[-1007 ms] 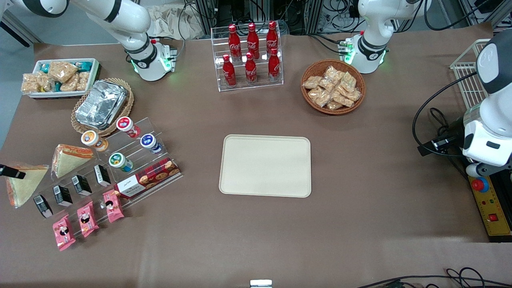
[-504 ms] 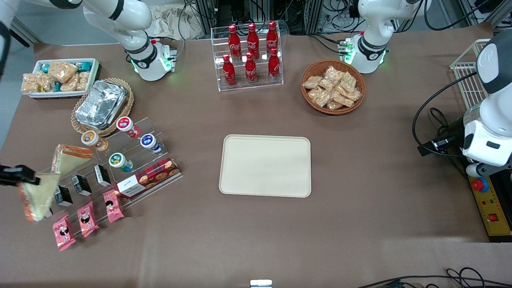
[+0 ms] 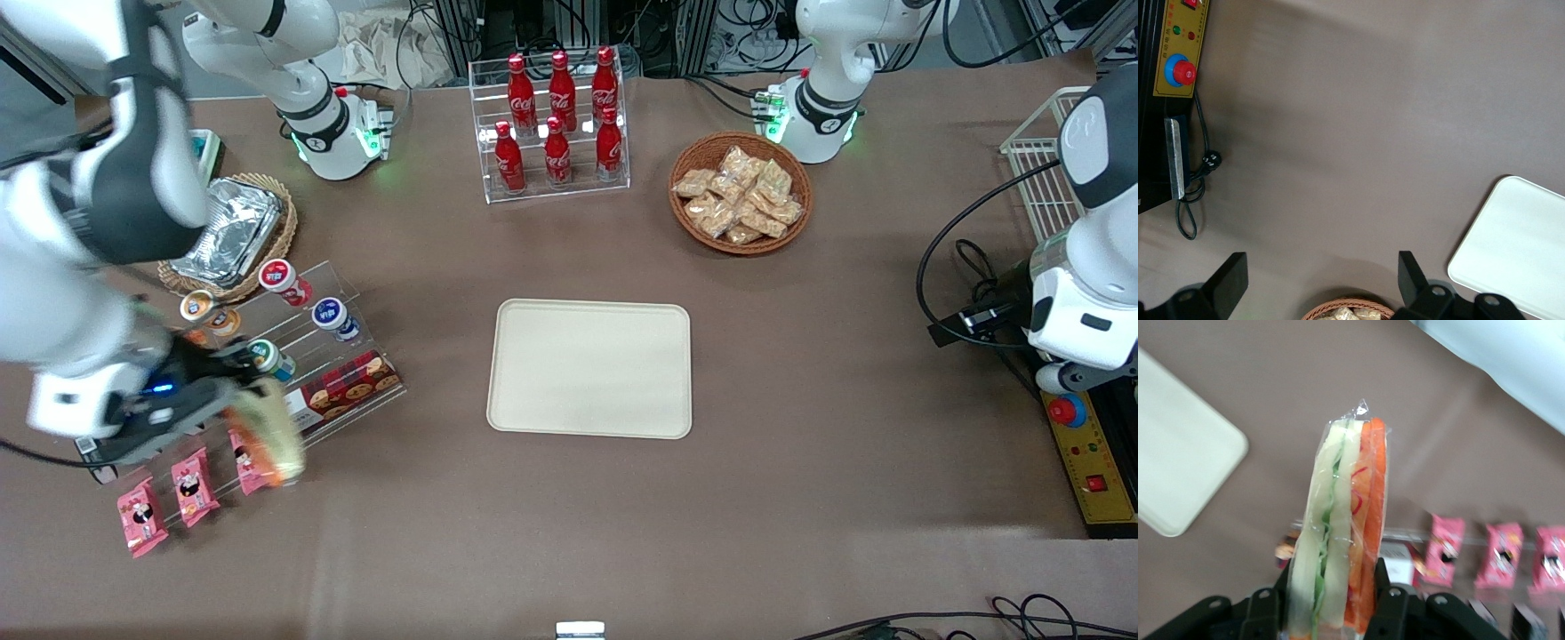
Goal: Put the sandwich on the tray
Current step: 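Lift the sandwich out of the rack and carry it over the tray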
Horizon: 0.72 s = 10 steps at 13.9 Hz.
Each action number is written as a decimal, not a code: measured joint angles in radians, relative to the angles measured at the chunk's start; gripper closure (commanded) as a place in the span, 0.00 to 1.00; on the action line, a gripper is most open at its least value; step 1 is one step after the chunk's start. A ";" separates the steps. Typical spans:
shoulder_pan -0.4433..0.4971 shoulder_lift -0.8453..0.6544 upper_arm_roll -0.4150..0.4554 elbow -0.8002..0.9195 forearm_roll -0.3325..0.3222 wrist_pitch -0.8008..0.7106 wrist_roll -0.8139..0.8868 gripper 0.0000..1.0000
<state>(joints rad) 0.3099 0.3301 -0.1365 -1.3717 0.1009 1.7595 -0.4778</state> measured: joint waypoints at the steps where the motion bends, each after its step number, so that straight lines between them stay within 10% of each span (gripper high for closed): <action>1: 0.043 0.000 0.000 0.000 -0.001 0.009 -0.001 0.52; 10: 0.417 0.131 0.001 -0.006 -0.084 0.169 -0.036 0.52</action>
<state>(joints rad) 0.7268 0.4606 -0.1356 -1.3773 0.0171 1.9285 -0.5137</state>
